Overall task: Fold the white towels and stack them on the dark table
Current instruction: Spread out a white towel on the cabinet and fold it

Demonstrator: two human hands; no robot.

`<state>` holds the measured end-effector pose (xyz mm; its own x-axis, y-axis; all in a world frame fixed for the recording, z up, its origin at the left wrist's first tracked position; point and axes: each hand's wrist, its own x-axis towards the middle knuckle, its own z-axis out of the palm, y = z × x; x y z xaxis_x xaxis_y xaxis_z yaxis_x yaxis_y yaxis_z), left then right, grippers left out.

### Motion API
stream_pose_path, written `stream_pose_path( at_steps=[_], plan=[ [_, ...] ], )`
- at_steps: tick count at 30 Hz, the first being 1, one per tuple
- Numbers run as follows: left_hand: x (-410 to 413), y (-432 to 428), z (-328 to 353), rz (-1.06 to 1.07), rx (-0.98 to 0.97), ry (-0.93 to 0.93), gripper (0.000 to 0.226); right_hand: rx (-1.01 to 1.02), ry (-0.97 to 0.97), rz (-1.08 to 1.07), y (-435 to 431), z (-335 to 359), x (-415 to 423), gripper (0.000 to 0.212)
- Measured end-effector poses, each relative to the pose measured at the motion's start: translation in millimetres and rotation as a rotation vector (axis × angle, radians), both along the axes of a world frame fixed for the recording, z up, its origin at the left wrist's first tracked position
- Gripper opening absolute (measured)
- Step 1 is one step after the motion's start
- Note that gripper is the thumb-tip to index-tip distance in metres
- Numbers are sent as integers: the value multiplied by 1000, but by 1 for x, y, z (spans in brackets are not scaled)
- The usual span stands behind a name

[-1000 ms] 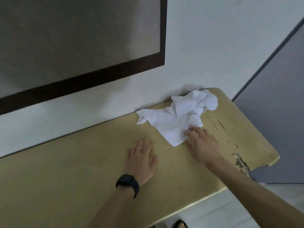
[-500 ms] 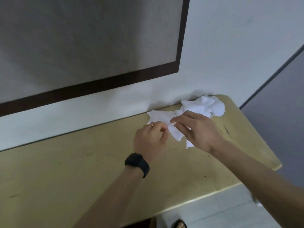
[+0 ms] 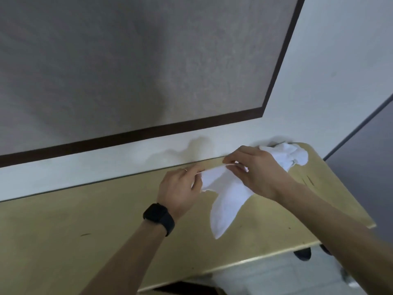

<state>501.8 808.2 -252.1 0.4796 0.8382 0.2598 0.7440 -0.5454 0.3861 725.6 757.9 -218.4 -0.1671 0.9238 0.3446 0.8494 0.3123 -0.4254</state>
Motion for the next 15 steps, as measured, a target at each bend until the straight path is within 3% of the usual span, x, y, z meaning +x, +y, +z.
stream_pose_path(
  at_steps=[6,10,15],
  plan=[
    [-93,9,-20,-158,297,199,28,-52,-281,15,-20,-24,-13,39],
    [-111,22,-13,-143,278,265,35,-41,-258,-105,-12,-37,-19,31],
    [-119,41,-7,-50,291,154,29,70,-165,-198,2,-42,-21,19]
  ],
)
